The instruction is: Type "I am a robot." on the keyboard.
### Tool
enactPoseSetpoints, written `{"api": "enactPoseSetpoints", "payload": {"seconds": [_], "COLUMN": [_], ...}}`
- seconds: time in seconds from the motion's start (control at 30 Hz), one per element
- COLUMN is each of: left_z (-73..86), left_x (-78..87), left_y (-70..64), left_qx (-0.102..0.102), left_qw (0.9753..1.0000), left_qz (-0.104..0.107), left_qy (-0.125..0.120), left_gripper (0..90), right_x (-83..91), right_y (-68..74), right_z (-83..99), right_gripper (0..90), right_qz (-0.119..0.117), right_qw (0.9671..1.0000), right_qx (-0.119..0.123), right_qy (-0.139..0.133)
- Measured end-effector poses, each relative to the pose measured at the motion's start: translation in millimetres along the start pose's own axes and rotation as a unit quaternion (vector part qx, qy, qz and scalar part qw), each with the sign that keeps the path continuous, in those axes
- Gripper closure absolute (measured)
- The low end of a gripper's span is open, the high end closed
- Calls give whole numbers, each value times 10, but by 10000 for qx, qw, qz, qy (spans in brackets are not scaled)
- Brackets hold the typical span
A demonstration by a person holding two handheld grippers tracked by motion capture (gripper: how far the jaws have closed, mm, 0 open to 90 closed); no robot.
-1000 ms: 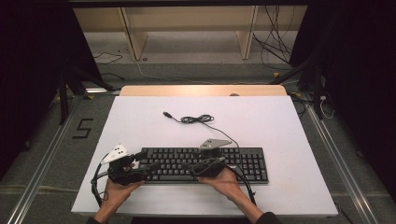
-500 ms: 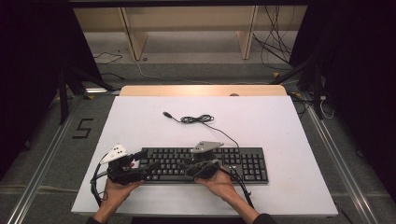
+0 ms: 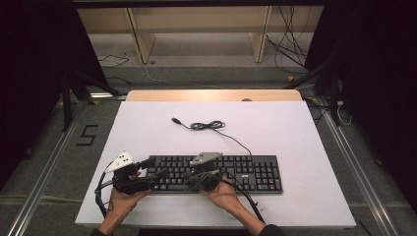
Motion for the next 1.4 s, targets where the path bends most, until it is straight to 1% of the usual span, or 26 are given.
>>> {"api": "enactPoseSetpoints", "payload": {"seconds": [0.3,0.4,0.43,0.5,0.57,0.6,0.67,0.73,0.8,0.87,0.97,1.03,1.1,1.17,1.27,1.4], "left_z": [0,1,2,2,3,4,1,0,-1,-3,-4,-4,-5,-2,-1,-2], "left_x": [1,-2,-2,-5,-6,-6,-2,2,1,2,3,6,3,0,1,1], "left_y": [-3,-6,-7,-10,-13,-15,-15,-9,-4,-3,-6,-9,-10,-9,-10,-8], "left_qx": [-18,-16,-17,-16,-10,-15,-24,-38,-15,13,5,-14,47,24,18,51], "left_qw": [10000,10000,10000,10000,10000,10000,10000,10000,10000,10000,10000,10000,10000,10000,10000,10000], "left_qz": [1,6,14,14,15,16,15,20,20,22,20,26,31,27,37,40], "left_qy": [4,5,6,6,6,4,-4,-2,-15,-33,-37,-32,-61,-49,-49,-71], "left_gripper": [259,259,259,259,259,259,259,259,259,259,260,259,259,259,259,259], "right_x": [-62,-88,-99,-108,-109,-109,-99,-64,10,104,242,313,371,423,480,548], "right_y": [-12,-12,-11,4,15,14,1,-29,-59,-107,-189,-248,-309,-368,-417,-454], "right_z": [37,54,68,72,73,71,68,43,-8,-61,-96,-82,-59,-38,-41,-54], "right_gripper": [900,900,900,900,900,900,900,900,845,820,704,630,553,486,392,315], "right_qz": [74,114,148,242,334,325,220,163,78,78,67,135,241,404,409,439], "right_qw": [9999,9998,9996,9995,9990,9991,9996,9998,9998,9995,9986,9982,9978,9974,9970,9964], "right_qx": [-7,57,77,112,222,172,41,-62,-153,-206,-299,-365,-401,-364,-443,-456], "right_qy": [134,180,227,193,214,209,198,97,-66,-243,-441,-450,-471,-470,-494,-561]}}
Point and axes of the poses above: each handheld gripper's, and its own axes: x roughly backward along the jaws, z roughly out of its underside, y roughly to its left, the point moved 8 cm from there along -x, roughly forward along the jaws, and after that the axes turned 3 degrees about -z, right-handed, at the moved point
